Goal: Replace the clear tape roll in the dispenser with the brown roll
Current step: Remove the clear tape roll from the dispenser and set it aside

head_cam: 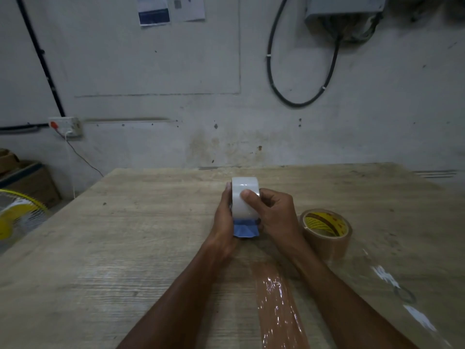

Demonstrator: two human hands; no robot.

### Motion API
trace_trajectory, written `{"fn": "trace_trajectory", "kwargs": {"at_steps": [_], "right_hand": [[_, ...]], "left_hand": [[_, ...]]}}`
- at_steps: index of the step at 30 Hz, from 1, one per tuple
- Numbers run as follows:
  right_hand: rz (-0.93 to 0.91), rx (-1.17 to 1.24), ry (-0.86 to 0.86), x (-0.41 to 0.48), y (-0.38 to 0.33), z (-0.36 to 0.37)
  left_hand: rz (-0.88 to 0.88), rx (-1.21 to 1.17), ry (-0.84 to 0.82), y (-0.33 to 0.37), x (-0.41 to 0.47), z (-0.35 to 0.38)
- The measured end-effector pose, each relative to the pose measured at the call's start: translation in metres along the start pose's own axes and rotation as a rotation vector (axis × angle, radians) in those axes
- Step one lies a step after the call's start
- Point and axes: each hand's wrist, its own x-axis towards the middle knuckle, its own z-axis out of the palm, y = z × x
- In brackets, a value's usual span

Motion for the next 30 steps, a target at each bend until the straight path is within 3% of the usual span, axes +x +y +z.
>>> {"fn": "trace_trajectory", "kwargs": {"at_steps": [10, 17, 30], "right_hand": [[-0.051, -0.072, -0.006, -0.004, 0.002, -0.001], [-0.128, -0.131, -0.257, -0.004, 0.003, -0.008], [-0.098, -0.118, -0.192, -0.001, 0.008, -0.010]], "left_hand": [[-0.005, -0.012, -0.010, 0.003, 0.000, -0.001], [0.021, 0.048, 0.034, 0.004, 0.005, -0.006], [-0.009, -0.017, 0.012, 0.001, 0.005, -0.005]]}}
